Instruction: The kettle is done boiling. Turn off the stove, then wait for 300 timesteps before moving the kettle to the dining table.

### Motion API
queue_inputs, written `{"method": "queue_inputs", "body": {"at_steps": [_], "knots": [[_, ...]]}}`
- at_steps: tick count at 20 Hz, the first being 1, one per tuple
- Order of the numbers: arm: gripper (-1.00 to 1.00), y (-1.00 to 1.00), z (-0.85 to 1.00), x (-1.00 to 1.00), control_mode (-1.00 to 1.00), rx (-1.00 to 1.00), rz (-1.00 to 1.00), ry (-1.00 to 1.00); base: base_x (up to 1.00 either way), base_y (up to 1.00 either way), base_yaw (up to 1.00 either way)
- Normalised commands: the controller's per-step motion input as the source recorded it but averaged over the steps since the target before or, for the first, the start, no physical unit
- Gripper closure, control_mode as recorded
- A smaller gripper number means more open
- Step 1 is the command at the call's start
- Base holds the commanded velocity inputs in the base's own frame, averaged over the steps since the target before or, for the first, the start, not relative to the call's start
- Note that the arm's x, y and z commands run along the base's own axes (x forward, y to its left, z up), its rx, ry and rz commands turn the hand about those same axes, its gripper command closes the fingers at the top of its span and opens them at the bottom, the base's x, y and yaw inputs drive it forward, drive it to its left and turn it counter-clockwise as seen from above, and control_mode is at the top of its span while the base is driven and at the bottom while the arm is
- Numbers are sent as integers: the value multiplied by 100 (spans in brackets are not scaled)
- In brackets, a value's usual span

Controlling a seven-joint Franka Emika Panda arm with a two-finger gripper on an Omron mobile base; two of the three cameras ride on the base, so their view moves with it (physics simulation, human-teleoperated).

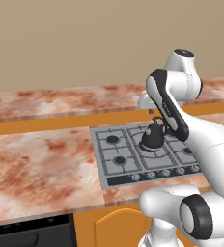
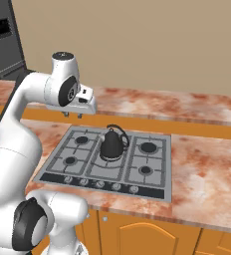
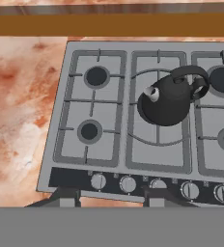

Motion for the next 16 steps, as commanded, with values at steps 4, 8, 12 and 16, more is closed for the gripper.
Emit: {"method": "queue_inputs", "body": {"at_steps": [4, 8, 12, 16], "knots": [[-100, 0, -2, 0, -100, 0, 0, -1, 0, 0, 0], [-100, -4, 0, 0, -100, 0, 0, -2, 0, 0, 0], [-100, -8, 0, 0, -100, 0, 0, 0, 0, 0, 0], [-100, -5, -3, 0, -100, 0, 0, 0, 0, 0, 0]]}}
